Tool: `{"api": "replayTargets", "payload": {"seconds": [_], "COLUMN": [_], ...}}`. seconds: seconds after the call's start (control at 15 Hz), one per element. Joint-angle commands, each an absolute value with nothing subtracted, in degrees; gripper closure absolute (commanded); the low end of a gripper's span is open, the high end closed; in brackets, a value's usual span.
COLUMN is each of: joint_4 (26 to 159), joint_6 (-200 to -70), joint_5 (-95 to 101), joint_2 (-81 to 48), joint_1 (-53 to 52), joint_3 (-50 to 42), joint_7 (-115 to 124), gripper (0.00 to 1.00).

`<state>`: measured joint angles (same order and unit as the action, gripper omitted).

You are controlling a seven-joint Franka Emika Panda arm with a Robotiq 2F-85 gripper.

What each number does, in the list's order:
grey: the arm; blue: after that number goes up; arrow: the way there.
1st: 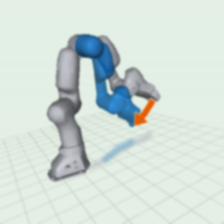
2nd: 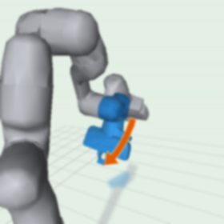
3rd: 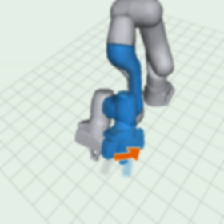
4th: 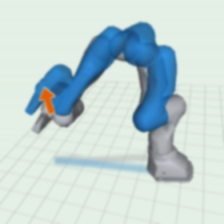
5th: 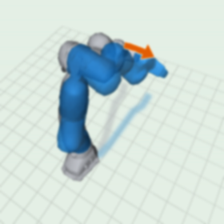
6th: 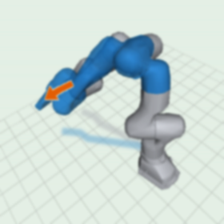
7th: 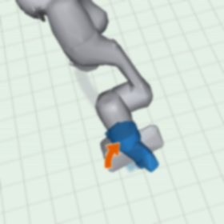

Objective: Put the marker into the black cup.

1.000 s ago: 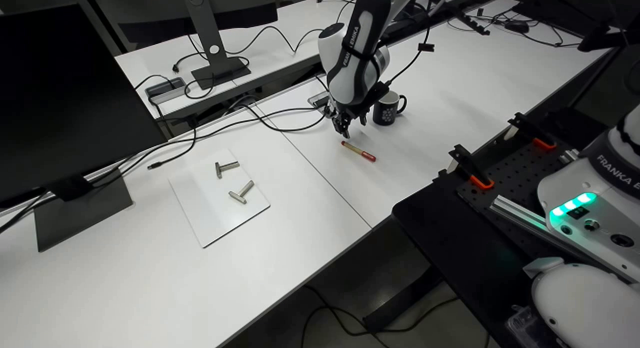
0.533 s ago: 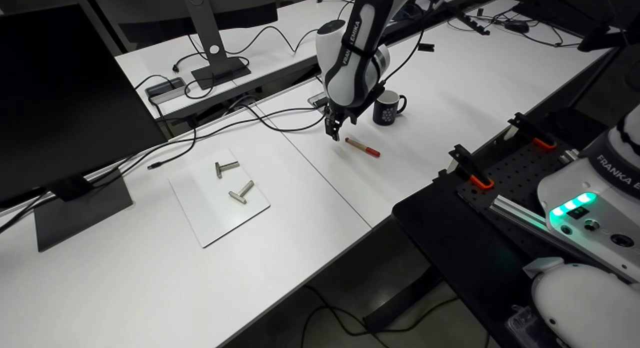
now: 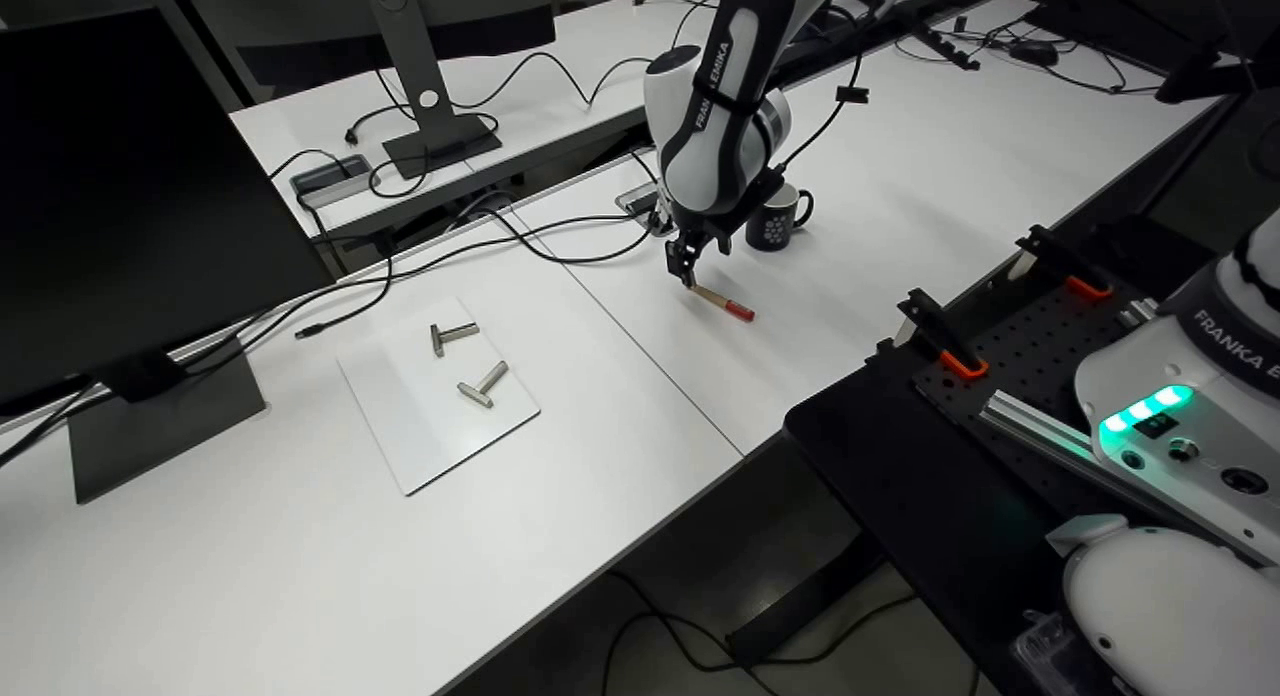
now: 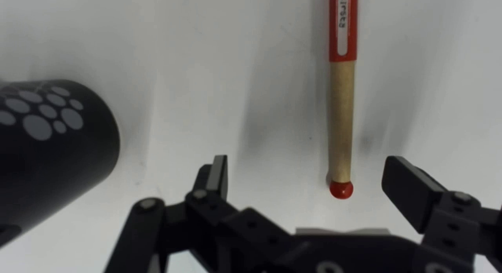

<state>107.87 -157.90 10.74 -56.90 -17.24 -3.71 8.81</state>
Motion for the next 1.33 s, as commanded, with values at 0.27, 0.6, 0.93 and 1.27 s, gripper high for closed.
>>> {"api": "replayTargets", "payload": {"seconds": [0.27,0.6,0.93,1.27], "joint_4": [105.47,103.19,100.23,98.49], "joint_6": [-155.10,-156.06,-155.53,-154.55], "joint_5": [9.35,9.05,8.61,8.07], "joint_2": [-58.70,-61.19,-64.08,-65.10], "joint_1": [-13.45,-10.63,-9.43,-9.30], "joint_3": [-0.06,2.56,2.89,2.84], "joint_7": [5.27,1.78,1.01,1.49], "gripper": [0.00,0.00,0.00,0.42]}}
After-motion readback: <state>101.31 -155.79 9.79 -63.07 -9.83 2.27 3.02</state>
